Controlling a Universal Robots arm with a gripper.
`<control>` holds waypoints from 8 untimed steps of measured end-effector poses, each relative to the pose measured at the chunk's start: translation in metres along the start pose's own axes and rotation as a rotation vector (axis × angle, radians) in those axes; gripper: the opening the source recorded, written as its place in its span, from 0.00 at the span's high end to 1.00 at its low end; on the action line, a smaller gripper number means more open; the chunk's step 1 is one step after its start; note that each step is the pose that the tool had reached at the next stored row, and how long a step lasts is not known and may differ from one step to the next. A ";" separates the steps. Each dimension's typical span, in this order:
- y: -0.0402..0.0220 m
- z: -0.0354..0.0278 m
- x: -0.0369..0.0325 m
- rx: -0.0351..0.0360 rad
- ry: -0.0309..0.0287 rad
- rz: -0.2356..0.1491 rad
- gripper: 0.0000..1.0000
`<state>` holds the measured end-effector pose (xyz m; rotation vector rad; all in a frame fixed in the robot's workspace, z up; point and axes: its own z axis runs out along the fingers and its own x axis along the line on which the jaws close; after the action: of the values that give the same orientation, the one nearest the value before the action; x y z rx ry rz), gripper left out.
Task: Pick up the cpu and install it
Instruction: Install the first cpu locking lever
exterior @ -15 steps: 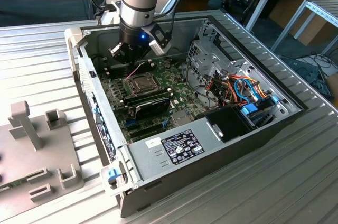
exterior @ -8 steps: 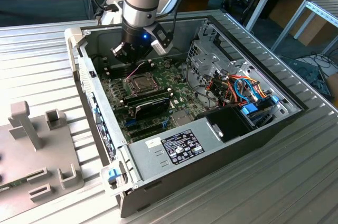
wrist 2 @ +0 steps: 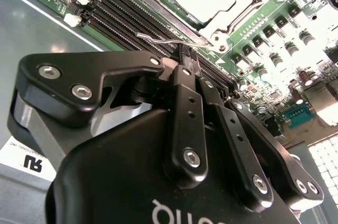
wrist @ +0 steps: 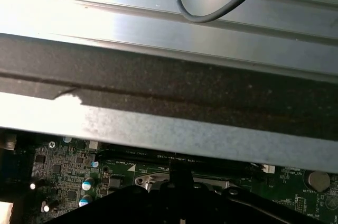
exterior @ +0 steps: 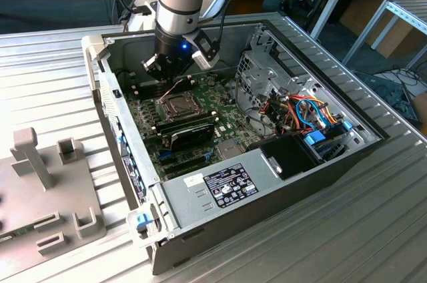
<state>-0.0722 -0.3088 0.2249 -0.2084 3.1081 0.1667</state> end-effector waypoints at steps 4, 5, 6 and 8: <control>-0.0013 -0.0001 0.0001 -0.0001 0.0000 0.000 0.89; -0.0016 -0.0001 0.0002 -0.0001 -0.0001 0.000 0.89; -0.0016 -0.0002 0.0002 -0.0001 0.0000 0.000 0.89; -0.0017 -0.0001 0.0002 0.0000 0.0001 0.000 0.89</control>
<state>-0.0721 -0.3105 0.2248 -0.2085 3.1082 0.1667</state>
